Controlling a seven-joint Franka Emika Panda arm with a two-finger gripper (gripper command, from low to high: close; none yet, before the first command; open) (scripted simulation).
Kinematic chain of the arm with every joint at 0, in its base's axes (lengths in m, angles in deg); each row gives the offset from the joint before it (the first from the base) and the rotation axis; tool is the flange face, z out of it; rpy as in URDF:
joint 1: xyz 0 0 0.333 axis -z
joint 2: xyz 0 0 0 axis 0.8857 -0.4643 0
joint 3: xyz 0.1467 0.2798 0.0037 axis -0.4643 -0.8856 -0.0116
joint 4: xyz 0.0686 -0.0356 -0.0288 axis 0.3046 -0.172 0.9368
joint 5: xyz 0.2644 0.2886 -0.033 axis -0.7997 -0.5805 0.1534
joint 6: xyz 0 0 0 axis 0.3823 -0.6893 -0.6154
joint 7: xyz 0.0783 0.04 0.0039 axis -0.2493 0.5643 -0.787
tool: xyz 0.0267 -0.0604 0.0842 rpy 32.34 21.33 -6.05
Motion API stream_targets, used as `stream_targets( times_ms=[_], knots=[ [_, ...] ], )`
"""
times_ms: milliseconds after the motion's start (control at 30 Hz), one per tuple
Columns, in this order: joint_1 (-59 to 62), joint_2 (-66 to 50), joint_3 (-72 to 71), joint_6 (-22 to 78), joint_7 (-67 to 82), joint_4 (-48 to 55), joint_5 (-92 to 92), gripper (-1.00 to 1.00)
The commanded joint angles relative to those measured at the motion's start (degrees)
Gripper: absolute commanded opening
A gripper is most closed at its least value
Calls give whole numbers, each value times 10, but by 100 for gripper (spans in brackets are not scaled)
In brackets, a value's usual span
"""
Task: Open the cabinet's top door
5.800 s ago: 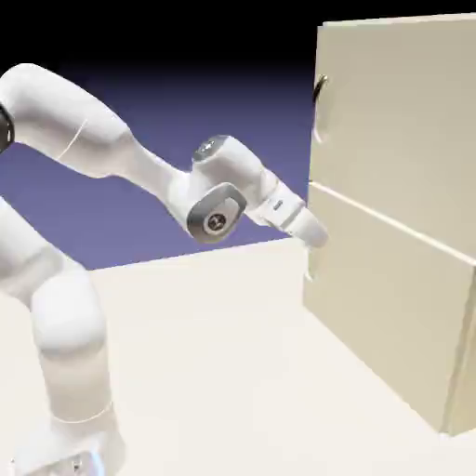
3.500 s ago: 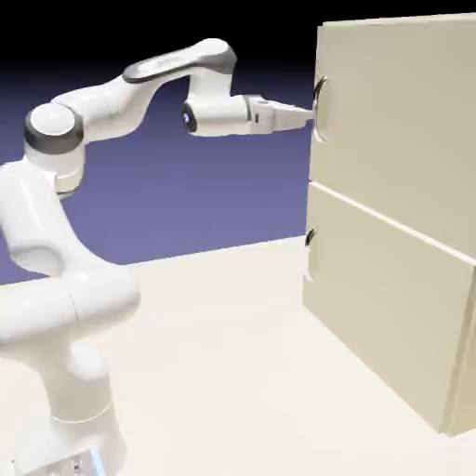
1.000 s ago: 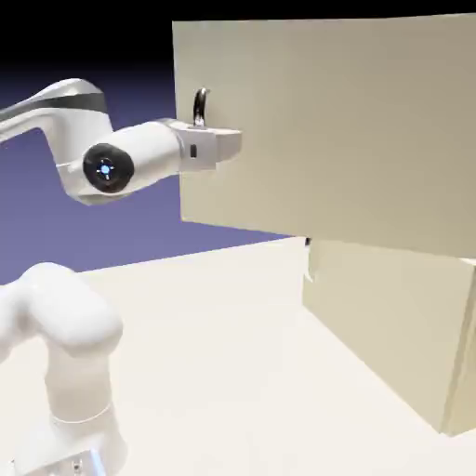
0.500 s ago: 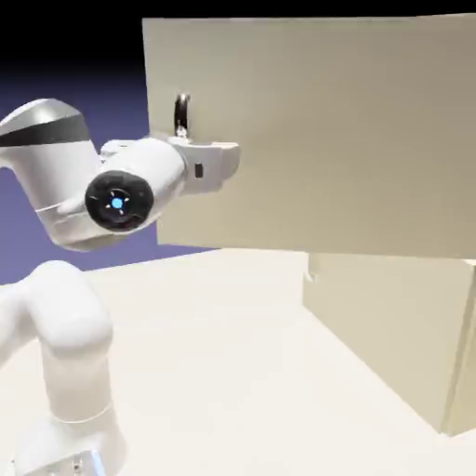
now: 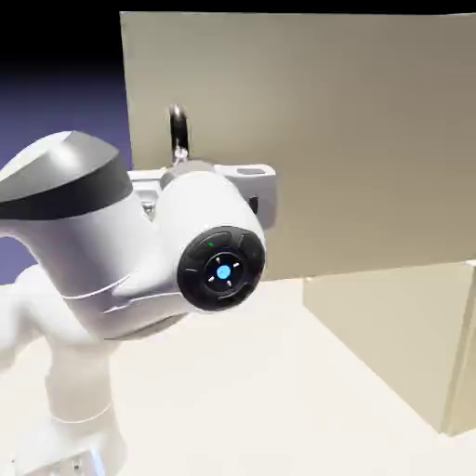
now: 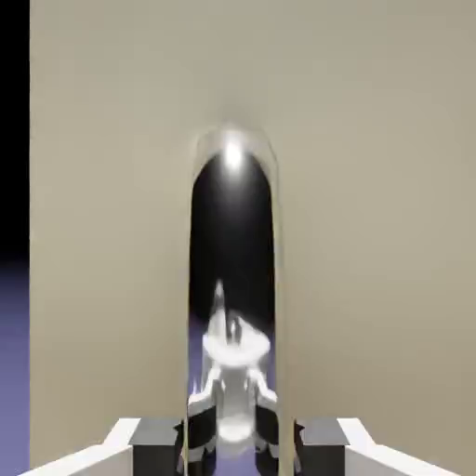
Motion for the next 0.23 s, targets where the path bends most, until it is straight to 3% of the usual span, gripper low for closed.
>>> stream_targets(
  times_ms=[0, 167, 200],
  knots=[
    [-15, -2, 6, 16, -3, 21, 4, -100],
    [-80, -9, 29, 84, -16, 111, 16, -100],
    [-80, -9, 29, 84, -16, 111, 16, 100]
  ],
)
